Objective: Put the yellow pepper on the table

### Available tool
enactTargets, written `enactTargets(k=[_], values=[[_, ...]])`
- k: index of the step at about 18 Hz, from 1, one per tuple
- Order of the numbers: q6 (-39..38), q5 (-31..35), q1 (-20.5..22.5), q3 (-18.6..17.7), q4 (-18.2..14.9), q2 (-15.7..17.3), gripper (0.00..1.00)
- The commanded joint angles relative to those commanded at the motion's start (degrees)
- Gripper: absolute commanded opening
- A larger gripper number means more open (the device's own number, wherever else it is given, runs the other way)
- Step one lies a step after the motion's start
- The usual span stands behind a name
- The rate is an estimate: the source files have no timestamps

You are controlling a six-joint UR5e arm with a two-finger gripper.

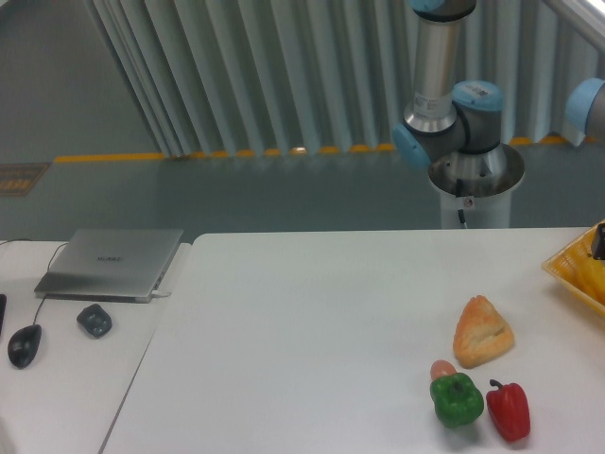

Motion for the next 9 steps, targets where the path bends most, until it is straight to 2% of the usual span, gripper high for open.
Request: enactTargets(k=[3, 5, 6, 9], values=[[-1.4, -0.1, -1.0, 0.4, -0.1, -0.3, 1.0], [-2.0, -0.1, -1.1, 1.7, -1.4, -0.8, 1.0], [-2.1, -0.1, -1.1, 1.8, -2.3, -1.1, 1.0], [-2.2, -0.2, -1.4, 1.0, -2.0, -1.9, 1.0]])
